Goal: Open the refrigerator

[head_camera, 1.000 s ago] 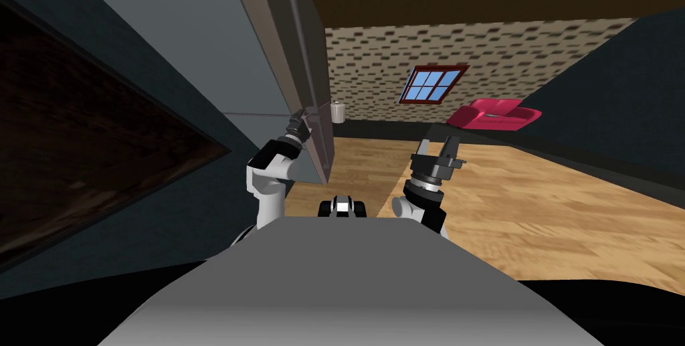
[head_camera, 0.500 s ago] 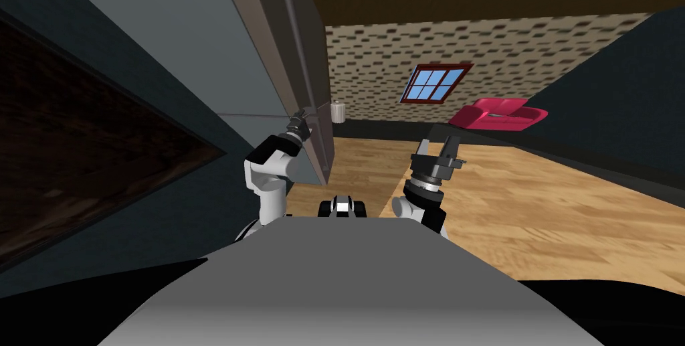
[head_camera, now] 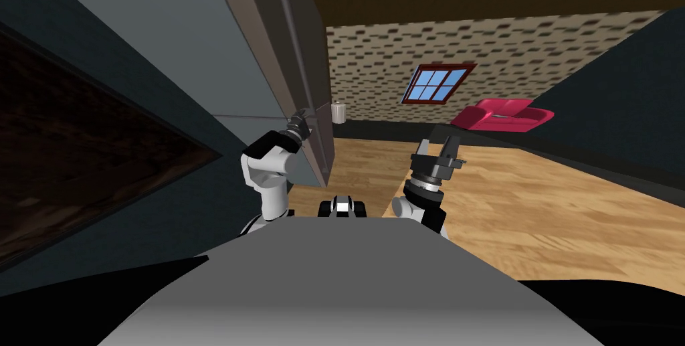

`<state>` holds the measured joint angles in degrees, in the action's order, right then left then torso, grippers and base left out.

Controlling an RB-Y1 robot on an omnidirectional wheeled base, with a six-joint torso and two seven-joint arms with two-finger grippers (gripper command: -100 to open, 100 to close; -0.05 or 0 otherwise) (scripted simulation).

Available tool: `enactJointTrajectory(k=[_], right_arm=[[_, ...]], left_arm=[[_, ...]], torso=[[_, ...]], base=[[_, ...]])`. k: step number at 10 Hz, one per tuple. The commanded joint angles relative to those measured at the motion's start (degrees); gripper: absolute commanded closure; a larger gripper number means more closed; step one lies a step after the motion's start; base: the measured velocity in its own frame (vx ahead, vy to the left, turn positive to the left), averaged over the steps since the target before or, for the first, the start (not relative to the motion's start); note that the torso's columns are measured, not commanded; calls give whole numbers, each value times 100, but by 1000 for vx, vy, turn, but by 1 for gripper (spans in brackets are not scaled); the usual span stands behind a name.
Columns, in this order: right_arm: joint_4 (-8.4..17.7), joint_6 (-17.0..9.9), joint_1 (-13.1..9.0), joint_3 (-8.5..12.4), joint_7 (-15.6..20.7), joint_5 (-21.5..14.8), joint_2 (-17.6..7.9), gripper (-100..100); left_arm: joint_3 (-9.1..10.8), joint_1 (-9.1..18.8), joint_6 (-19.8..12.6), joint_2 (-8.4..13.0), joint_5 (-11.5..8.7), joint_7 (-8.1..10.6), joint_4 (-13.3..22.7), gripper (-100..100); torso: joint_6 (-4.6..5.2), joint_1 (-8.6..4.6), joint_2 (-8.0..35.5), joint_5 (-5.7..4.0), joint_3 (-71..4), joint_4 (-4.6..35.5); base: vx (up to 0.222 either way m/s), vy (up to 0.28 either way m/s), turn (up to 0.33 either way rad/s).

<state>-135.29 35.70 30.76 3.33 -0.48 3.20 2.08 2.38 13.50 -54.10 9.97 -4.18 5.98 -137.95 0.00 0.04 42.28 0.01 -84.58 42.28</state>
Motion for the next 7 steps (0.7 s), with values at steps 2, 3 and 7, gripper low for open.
enactJointTrajectory(k=[2, 3, 7], right_arm=[[0, 0, 0, 0, 0, 0, 0, 0], [0, 0, 0, 0, 0, 0, 0, 0], [0, 0, 0, 0, 0, 0, 0, 0]], left_arm=[[139, 262, -588, -57, 20, -59, -35, -100], [139, 262, -695, -57, 20, -59, -35, -100], [262, 468, -1217, -121, 55, -121, -74, -100]], torso=[[0, -6, 7, -2, 5, 3], [0, -4, 1, -2, 1, 2], [0, -2, -2, -1, -1, 1]], base=[[62, -17, 20], [58, -7, 12], [58, -3, 18]])
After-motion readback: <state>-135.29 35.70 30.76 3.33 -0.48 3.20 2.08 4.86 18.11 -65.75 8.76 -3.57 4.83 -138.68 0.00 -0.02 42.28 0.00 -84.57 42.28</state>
